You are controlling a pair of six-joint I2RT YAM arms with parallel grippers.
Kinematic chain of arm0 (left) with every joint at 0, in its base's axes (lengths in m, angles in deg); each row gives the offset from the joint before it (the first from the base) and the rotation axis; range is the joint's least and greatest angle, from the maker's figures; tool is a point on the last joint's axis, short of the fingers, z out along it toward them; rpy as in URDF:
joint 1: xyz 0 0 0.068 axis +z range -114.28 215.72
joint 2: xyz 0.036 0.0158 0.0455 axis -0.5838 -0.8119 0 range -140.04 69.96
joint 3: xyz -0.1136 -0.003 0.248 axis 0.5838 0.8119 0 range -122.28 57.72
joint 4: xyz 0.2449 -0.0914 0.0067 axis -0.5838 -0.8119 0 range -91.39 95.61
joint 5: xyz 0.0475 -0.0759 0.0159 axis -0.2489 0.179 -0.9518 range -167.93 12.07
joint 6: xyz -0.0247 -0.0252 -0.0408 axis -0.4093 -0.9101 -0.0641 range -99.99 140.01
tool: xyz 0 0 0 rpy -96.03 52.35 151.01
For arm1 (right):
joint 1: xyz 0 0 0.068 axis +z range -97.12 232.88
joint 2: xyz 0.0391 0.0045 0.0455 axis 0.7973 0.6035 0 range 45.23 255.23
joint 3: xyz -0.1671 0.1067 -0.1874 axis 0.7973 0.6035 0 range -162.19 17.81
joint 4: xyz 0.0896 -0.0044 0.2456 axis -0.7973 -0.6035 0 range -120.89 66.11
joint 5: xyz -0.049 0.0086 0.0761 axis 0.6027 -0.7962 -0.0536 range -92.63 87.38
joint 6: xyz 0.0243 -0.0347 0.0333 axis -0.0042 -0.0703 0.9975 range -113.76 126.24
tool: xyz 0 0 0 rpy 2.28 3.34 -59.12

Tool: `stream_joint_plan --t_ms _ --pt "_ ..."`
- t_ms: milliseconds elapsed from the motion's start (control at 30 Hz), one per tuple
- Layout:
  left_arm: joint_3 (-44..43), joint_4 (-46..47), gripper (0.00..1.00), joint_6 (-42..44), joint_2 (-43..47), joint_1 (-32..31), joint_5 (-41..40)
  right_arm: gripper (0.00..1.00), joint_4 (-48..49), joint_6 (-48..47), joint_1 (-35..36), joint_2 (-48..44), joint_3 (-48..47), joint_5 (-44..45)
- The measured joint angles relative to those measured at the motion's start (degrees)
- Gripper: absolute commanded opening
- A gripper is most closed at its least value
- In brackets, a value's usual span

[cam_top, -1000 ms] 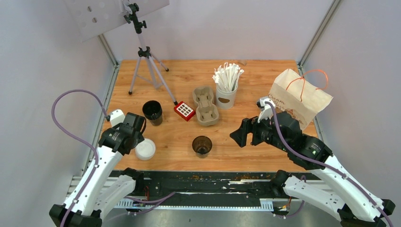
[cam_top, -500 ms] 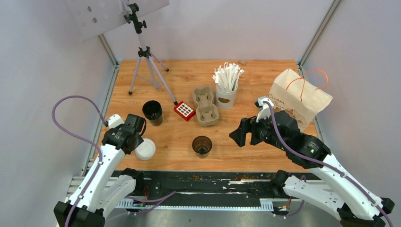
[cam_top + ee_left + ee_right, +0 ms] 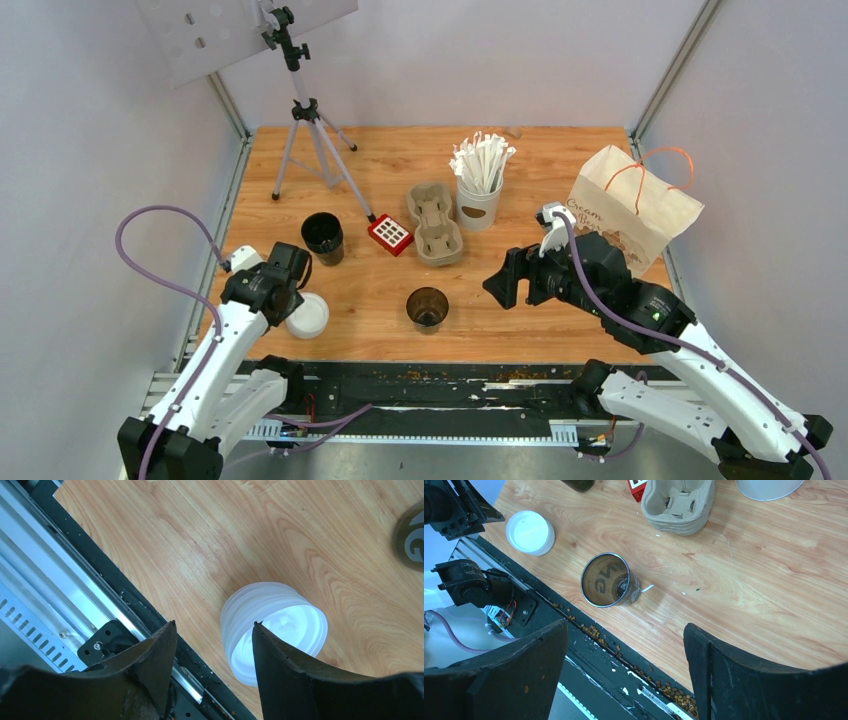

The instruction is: Pack the takeout coffee

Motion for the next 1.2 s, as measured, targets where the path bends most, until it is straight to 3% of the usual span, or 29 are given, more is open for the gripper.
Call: stream_joint_plan --t_ms 667,1200 --pt "1.8 1.7 0.55 -1.5 -1.2 0.1 0.5 0.84 0.6 0.6 0.0 0.5 -0.5 0.0" --pt "3.4 7.6 0.45 3.3 0.3 0.1 5.0 0.84 1.7 0.6 0.0 -0.4 -0.5 0.0"
